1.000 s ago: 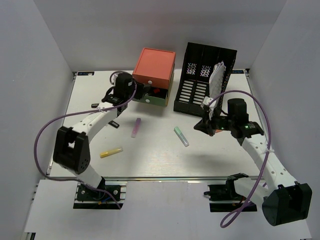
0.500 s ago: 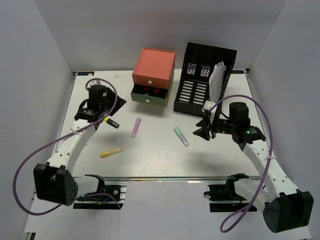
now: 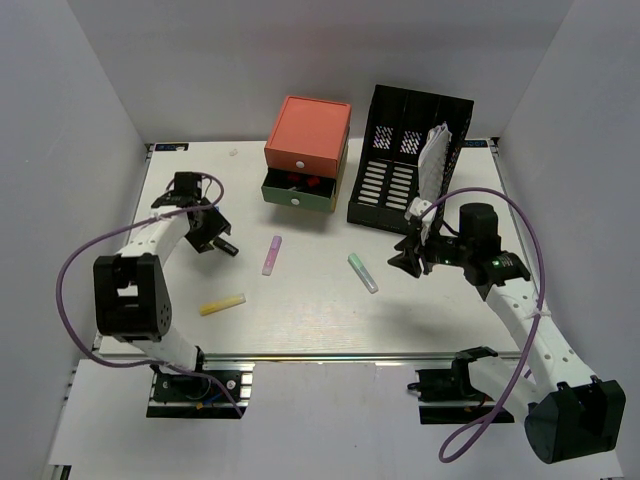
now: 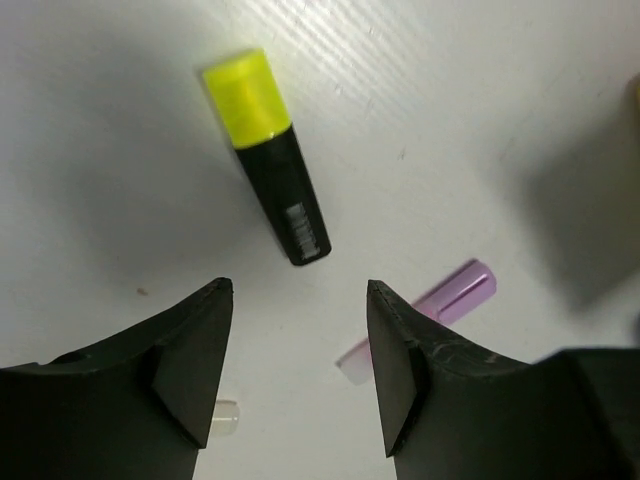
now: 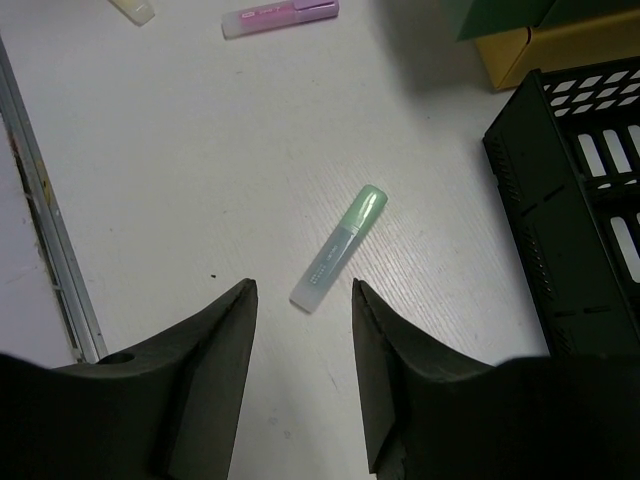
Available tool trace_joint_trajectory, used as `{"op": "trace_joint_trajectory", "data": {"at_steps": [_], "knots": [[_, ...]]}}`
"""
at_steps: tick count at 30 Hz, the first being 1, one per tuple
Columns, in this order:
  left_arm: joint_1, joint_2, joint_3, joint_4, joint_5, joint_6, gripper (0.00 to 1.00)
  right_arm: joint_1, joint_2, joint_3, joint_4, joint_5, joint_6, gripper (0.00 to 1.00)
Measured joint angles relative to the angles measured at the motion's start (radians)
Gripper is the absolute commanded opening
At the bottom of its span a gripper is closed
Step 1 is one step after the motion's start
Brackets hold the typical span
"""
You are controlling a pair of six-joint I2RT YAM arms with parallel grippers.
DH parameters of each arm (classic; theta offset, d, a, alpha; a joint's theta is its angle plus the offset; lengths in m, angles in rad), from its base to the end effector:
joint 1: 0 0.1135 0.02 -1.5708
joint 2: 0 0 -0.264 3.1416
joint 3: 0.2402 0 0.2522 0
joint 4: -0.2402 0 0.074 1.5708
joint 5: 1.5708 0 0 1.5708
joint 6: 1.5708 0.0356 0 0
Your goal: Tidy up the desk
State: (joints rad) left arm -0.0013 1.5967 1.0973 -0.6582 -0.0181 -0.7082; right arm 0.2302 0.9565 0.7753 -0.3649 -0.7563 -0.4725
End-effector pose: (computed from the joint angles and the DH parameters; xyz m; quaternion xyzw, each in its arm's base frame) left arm 0.3146 0.0002 0.2124 -0.3405 0.9176 -0.0629 0.1954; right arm 0.1940 0.0706 0.2922 -0.4487 0.6982 0.2644 0.4911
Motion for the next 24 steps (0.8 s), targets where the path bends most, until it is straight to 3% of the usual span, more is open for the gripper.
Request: {"op": "trace_joint_trajectory", "data": {"at_steps": [7, 8, 12, 16, 24], "knots": [[0.002, 0.114, 0.108, -0.024, -0.046, 0.011, 0.7, 0.0, 0.0, 0.0, 0.002, 0.01, 0.001, 0.49], [0.002, 0.129, 0.116, -0.027, -0.05, 0.011, 0.92, 0.0, 0.0, 0.0, 0.002, 0.011, 0.001, 0.49], [0.002, 0.191, 0.147, -0.041, -0.054, 0.0, 0.94, 0.0, 0.0, 0.0, 0.002, 0.017, 0.001, 0.49], [0.002, 0.22, 0.15, -0.042, -0.053, -0.007, 0.91, 0.0, 0.0, 0.0, 0.002, 0.022, 0.001, 0.49], [0.002, 0.245, 0.157, -0.037, -0.054, -0.028, 0.64, 0.0, 0.0, 0.0, 0.002, 0.032, -0.001, 0.49]]}}
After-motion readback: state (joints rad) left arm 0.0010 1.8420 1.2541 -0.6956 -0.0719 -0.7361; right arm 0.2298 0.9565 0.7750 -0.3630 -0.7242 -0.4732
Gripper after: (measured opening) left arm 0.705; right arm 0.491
